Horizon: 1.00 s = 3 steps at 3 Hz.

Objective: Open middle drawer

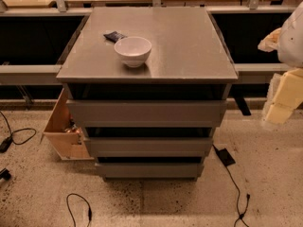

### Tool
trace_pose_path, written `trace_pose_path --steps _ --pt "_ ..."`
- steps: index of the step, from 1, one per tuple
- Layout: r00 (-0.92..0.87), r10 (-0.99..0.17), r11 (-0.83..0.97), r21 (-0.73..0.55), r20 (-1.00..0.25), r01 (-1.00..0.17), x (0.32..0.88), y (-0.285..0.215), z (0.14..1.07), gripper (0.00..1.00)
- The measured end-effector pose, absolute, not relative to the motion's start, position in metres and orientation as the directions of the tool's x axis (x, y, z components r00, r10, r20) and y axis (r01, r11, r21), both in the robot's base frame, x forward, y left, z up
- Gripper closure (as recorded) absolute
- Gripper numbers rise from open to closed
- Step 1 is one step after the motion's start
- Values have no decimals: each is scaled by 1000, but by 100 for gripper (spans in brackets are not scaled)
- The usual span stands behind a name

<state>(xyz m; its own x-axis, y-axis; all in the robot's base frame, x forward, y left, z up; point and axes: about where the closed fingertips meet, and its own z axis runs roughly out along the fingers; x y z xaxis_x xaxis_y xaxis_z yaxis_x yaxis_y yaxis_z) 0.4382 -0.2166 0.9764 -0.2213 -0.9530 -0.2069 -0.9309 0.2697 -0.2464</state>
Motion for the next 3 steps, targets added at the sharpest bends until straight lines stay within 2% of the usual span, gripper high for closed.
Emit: trace_pose_path --steps 2,3 --pt "-230 -952 277 -250 -201 -928 432 -211 960 0" --pt "-250 -950 290 -226 -189 -930 422 -207 908 0"
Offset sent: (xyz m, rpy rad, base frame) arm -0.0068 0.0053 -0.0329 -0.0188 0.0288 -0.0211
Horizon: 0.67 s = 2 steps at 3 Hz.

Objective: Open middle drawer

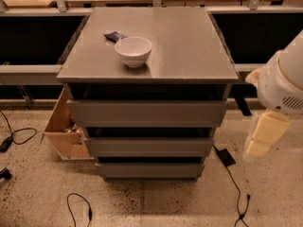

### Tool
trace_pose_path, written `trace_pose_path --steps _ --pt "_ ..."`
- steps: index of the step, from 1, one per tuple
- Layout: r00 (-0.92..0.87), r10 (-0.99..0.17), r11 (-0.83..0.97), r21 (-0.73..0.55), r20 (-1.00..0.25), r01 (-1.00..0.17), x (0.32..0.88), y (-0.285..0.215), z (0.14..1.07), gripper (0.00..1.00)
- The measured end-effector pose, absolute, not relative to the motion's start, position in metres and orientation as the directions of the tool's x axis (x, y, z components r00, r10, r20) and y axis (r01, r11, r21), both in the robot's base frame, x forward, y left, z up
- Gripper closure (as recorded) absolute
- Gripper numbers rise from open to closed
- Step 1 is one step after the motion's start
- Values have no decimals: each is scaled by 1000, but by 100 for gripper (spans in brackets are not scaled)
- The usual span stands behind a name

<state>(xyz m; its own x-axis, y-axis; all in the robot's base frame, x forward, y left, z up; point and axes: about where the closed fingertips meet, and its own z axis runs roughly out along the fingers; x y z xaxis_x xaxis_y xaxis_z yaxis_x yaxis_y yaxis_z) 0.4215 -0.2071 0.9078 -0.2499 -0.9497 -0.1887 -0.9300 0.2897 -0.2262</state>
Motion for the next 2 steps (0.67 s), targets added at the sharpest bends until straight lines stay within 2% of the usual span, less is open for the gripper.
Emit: trace_pose_path --steps 2 --pt "-206 -969 231 -203 -133 -952 412 -196 763 0"
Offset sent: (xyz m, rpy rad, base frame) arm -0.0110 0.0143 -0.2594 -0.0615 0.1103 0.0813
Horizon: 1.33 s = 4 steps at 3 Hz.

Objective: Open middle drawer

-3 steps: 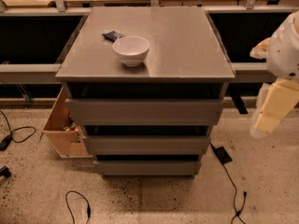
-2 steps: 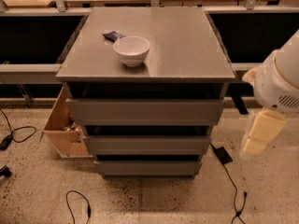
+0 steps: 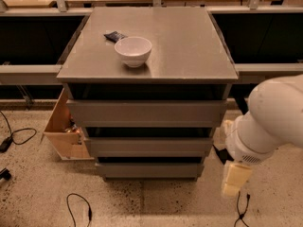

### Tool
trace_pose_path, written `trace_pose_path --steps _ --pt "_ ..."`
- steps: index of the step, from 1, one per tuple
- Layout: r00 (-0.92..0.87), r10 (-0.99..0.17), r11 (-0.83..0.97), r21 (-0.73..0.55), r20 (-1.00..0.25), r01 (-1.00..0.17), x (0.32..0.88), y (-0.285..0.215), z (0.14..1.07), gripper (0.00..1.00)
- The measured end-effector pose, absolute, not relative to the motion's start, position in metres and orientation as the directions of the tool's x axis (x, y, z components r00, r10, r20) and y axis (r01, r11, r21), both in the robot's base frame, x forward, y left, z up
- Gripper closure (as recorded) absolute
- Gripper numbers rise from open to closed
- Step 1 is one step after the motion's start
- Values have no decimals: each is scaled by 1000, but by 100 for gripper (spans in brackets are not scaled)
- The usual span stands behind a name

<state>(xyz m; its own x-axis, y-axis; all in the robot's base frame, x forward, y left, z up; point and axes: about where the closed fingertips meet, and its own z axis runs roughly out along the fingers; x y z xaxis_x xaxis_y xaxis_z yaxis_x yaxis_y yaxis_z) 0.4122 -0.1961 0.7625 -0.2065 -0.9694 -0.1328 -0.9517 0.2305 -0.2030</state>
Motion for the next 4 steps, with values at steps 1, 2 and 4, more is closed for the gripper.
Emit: trace_pose_path --steps 1,2,4 --pt "-219 -965 241 -157 -146 -958 417 -190 694 0" --pt "-210 -967 232 -167 -143 -958 425 -186 686 0" --pt "-119 -977 153 -195 -179 -969 501 -149 595 0"
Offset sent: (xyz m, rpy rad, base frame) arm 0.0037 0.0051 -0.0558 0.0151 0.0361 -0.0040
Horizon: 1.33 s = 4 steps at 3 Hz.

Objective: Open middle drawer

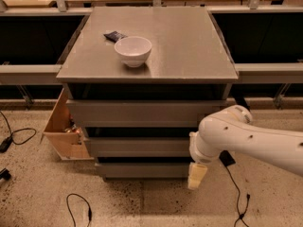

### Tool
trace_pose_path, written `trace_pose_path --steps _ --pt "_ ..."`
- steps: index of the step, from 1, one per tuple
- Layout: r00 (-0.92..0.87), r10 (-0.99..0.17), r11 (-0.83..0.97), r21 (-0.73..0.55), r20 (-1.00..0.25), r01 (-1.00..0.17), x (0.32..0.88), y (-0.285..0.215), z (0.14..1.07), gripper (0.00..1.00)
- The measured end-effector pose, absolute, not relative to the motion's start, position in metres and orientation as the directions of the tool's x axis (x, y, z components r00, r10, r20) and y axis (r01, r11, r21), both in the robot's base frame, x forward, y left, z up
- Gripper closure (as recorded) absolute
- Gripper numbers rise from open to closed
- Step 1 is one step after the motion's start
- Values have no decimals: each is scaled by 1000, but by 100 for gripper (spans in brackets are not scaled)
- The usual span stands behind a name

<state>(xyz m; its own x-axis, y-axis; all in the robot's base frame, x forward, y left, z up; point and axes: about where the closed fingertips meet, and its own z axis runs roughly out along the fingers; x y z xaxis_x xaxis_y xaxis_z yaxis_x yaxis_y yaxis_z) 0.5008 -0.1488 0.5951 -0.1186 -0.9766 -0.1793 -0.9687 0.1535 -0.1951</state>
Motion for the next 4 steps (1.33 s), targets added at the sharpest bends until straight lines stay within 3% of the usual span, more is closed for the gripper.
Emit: trace_pose_path --steps 4 --pt "-128 -969 170 -195 -211 -966 631 -133 455 0"
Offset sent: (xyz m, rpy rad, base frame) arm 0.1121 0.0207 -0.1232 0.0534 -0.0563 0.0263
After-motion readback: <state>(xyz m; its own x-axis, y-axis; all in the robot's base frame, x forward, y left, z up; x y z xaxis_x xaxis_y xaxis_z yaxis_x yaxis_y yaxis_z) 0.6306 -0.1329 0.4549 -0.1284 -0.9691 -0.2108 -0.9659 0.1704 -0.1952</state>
